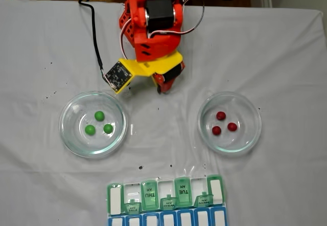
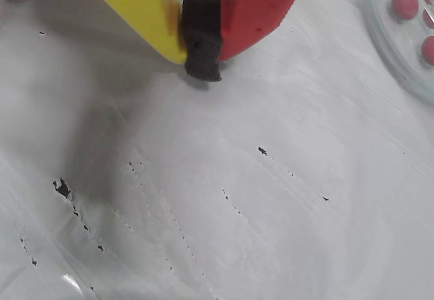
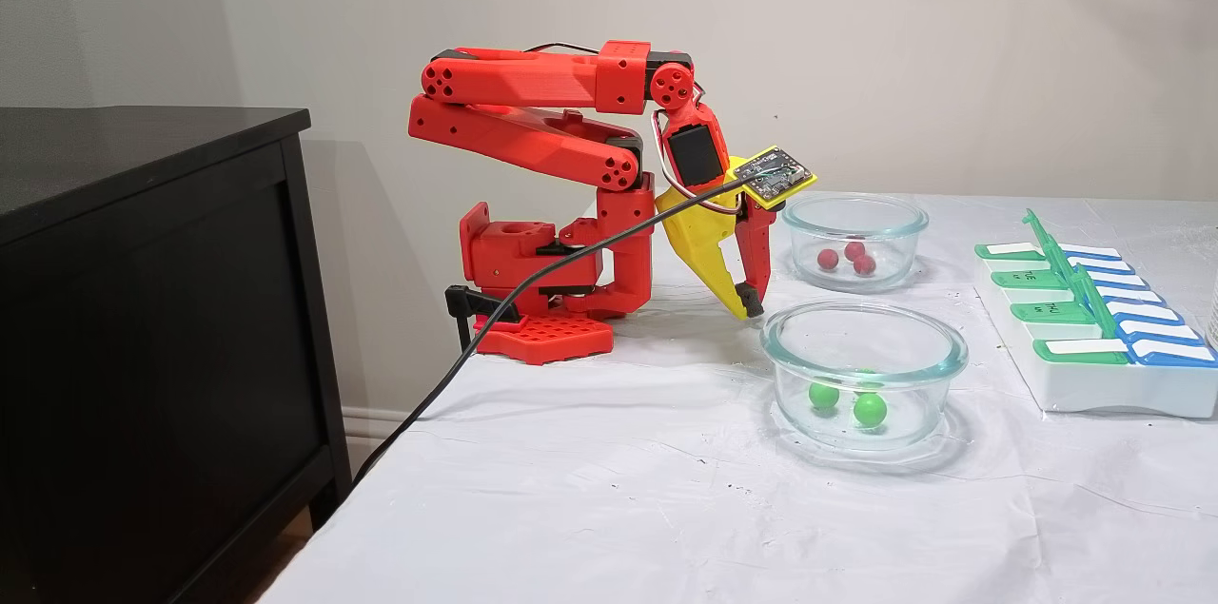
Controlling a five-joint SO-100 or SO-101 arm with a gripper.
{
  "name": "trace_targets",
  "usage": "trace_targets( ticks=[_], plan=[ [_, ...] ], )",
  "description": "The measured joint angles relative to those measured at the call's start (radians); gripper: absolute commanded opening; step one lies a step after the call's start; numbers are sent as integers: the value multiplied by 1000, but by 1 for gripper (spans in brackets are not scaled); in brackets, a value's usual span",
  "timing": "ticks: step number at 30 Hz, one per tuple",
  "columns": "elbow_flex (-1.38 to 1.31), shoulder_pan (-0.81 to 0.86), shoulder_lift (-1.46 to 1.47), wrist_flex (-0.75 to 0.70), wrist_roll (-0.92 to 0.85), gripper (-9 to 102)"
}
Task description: Sort medicines into box.
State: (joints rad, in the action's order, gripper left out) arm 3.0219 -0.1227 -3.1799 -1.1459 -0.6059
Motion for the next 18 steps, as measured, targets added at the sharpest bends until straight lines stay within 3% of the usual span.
trace_targets(
  ticks=[18],
  plan=[
    [0,-9,0,0,0,0]
  ],
)
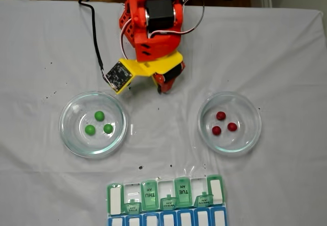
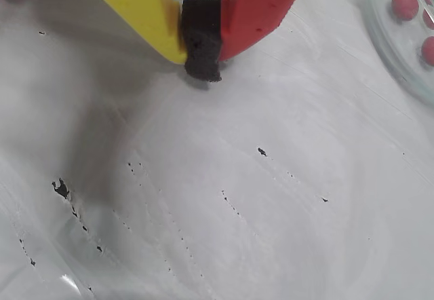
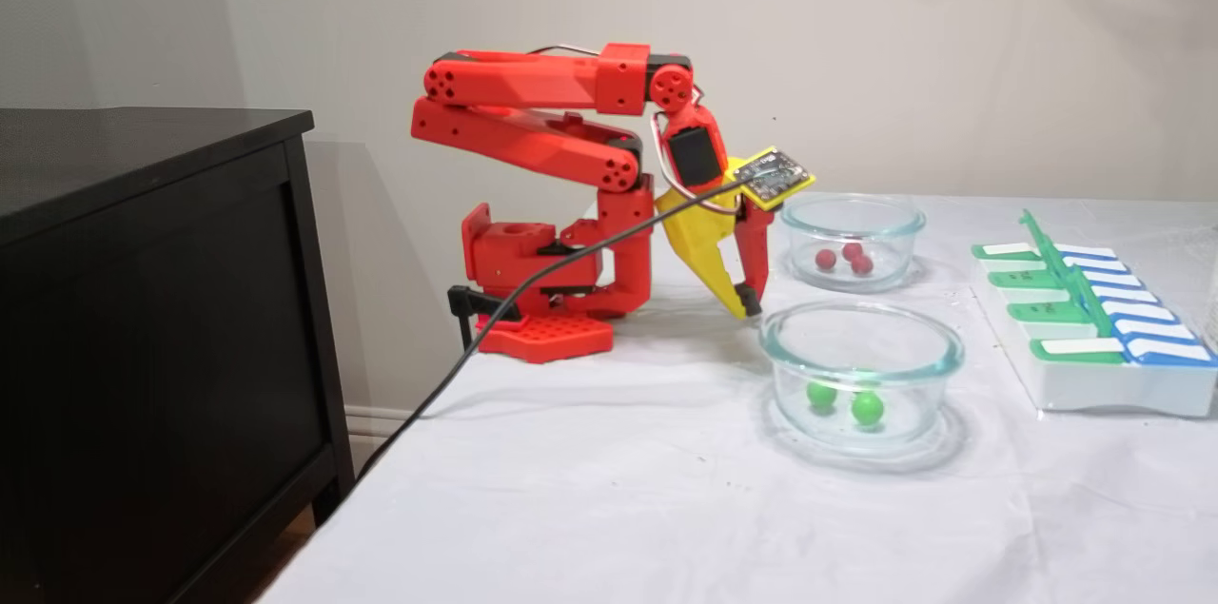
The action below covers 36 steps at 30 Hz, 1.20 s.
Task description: Sort medicines into box.
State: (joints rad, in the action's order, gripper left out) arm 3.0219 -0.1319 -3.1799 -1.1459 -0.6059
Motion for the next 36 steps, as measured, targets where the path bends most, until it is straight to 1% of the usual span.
trace_targets(
  ticks=[11,13,14,15,17,19,22,25,27,33,36],
  plan=[
    [0,0,0,0,-3,0],
    [0,-34,0,0,-25,0],
    [0,-58,0,0,-57,0],
    [0,-60,0,-3,-123,0],
    [0,-54,0,-5,-199,0],
    [0,-28,0,-3,-229,0],
    [0,3,0,34,-187,0],
    [-3,-8,0,51,-143,0],
    [-51,-25,0,51,-92,0],
    [-295,-97,2,-21,61,0],
    [-426,-156,63,-43,137,0]
  ],
)
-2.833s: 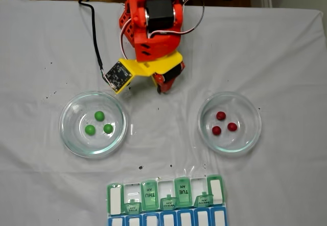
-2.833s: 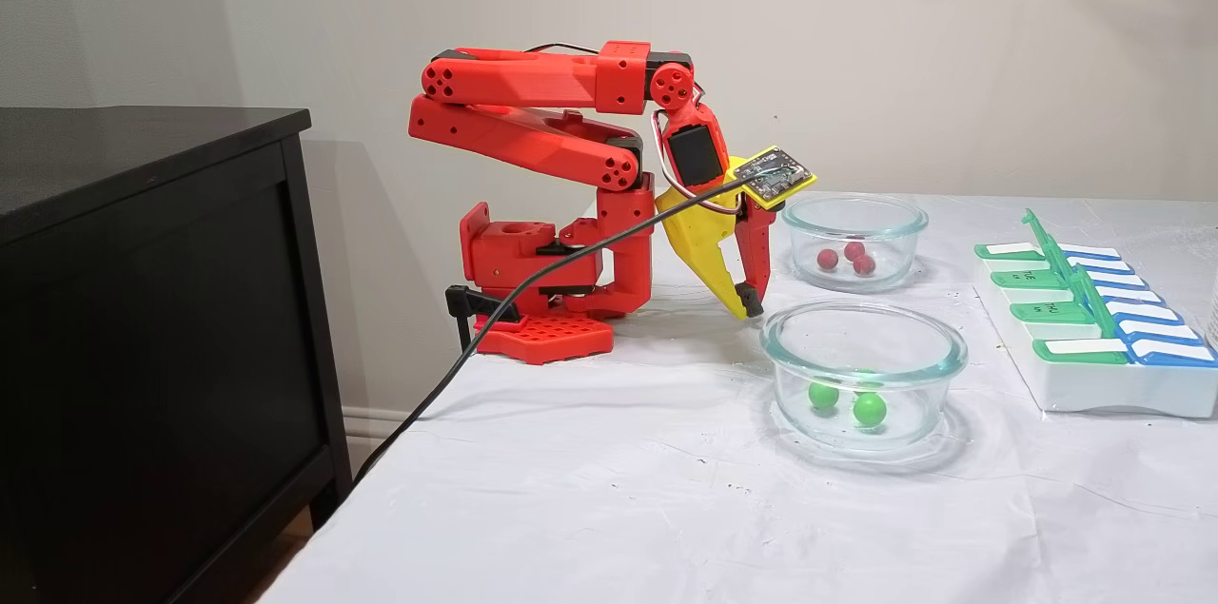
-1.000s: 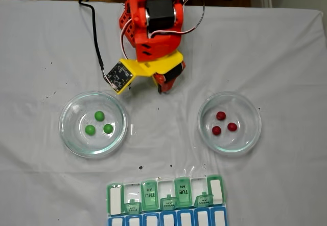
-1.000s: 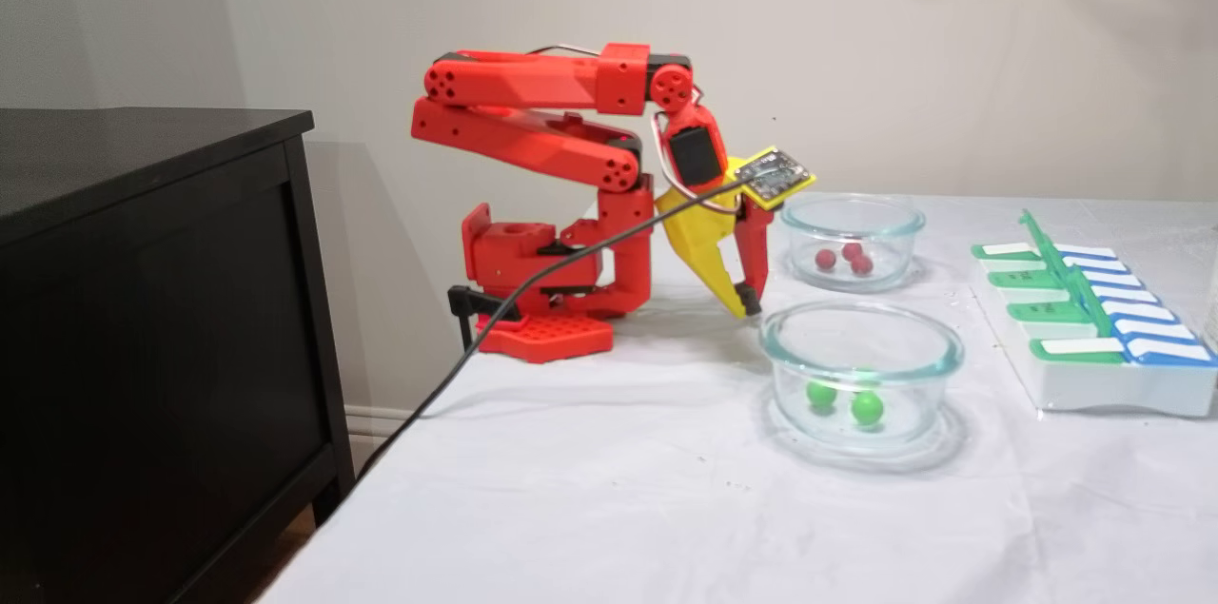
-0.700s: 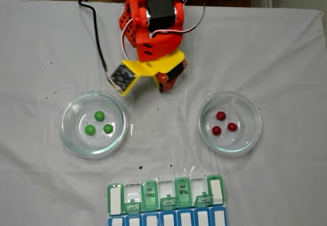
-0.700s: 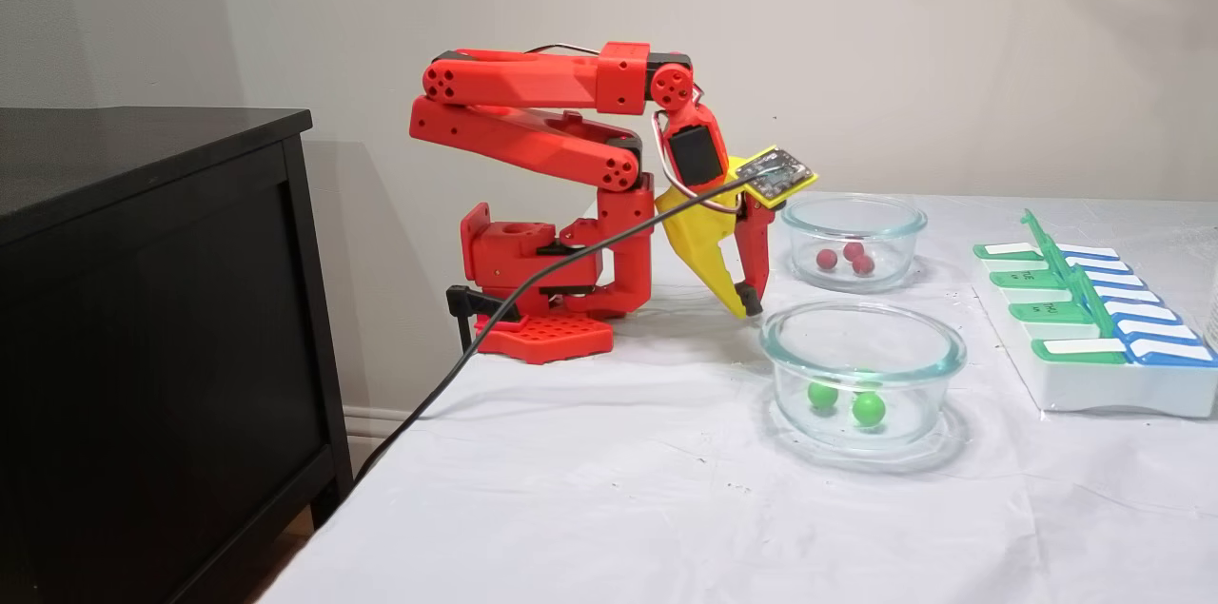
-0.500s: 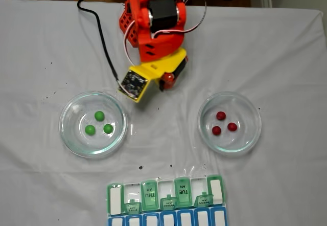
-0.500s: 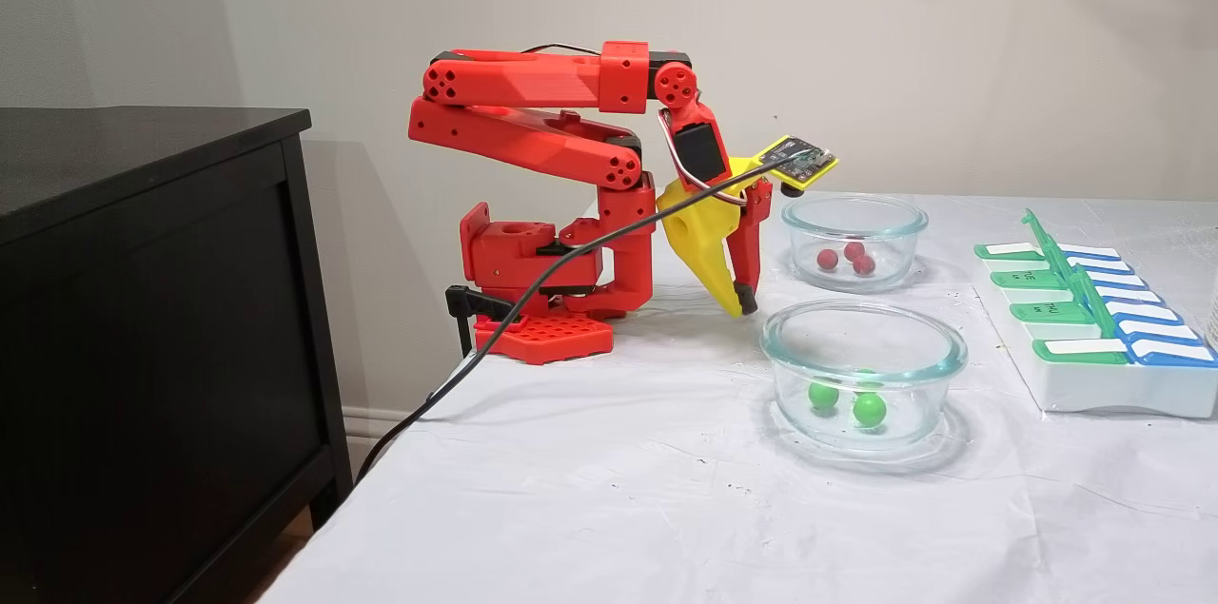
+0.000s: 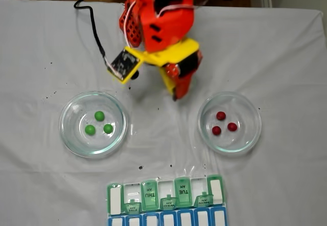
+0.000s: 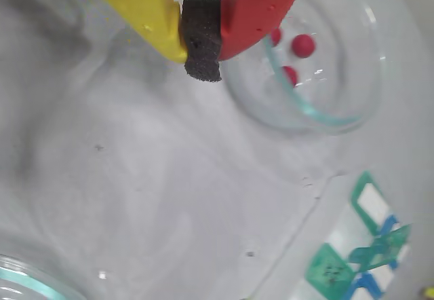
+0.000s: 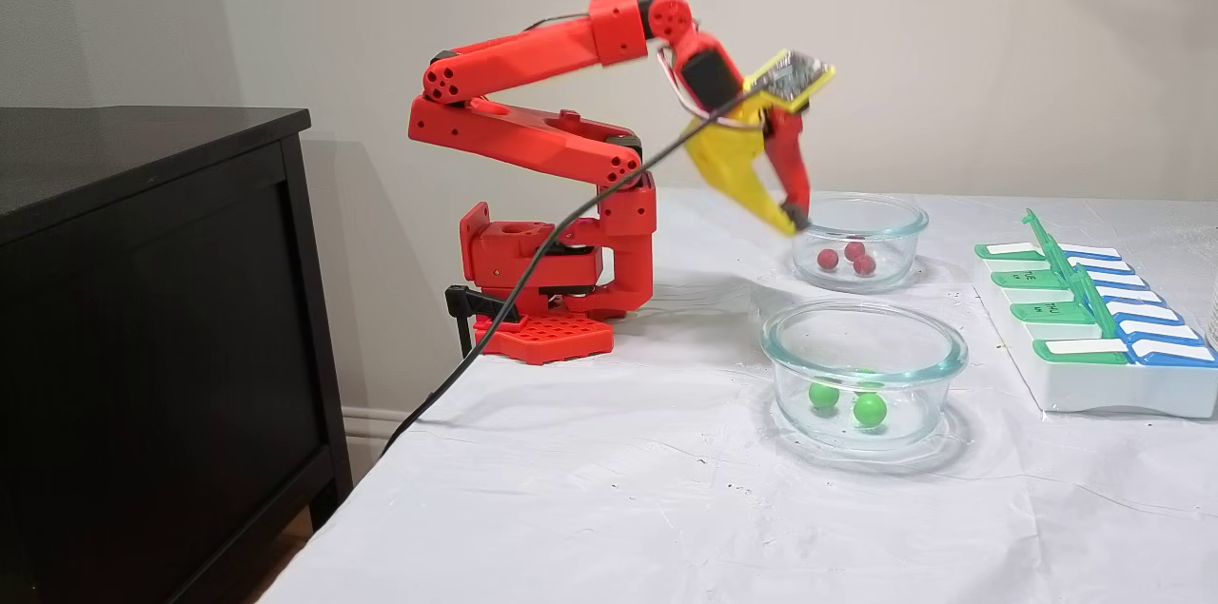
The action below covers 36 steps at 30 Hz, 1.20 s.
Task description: Sort medicines into box.
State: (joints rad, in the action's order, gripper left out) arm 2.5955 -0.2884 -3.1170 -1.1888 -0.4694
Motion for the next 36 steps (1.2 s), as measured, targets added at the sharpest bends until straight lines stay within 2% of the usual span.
trace_targets(
  ticks=[13,20,25,33,36],
  plan=[
    [-589,-213,591,-114,193,0],
    [-644,-325,755,-172,202,0],
    [-764,-333,930,-204,213,0],
    [-735,-374,982,-69,245,0],
    [-735,-373,982,-60,256,0]
  ],
)
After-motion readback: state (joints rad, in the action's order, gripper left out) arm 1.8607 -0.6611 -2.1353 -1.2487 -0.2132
